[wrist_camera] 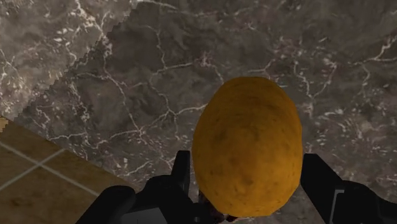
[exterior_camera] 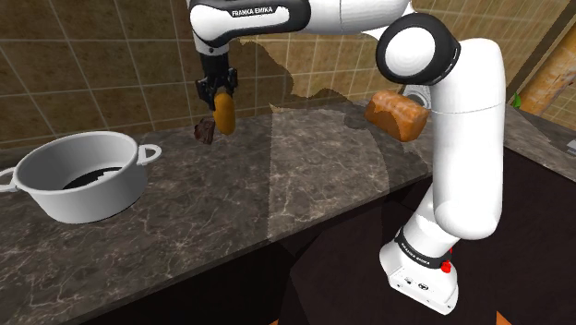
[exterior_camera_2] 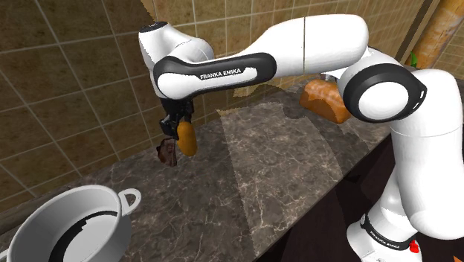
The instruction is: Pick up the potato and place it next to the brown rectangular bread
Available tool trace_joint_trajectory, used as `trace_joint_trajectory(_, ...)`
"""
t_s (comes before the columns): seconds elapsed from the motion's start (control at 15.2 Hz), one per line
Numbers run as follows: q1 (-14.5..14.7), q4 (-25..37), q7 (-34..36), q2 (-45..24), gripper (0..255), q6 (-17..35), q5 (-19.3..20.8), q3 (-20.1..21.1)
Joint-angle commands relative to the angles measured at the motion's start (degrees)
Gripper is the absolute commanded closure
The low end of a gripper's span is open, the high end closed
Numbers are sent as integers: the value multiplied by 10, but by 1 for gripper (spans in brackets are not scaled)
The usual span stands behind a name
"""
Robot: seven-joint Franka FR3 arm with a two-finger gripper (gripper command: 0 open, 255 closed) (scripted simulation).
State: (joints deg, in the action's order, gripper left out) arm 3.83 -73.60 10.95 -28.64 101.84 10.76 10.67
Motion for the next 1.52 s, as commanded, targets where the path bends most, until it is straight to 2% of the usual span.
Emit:
trace_joint_trajectory(0.0,1,13,-2,2,255,-15,-1,0)
trace_joint_trajectory(1.12,18,201,-18,-37,255,-162,3,-1)
trace_joint_trajectory(1.25,-8,90,-27,32,255,-120,-7,0)
trace_joint_trajectory(1.45,-37,-30,-49,113,255,-77,-22,-3)
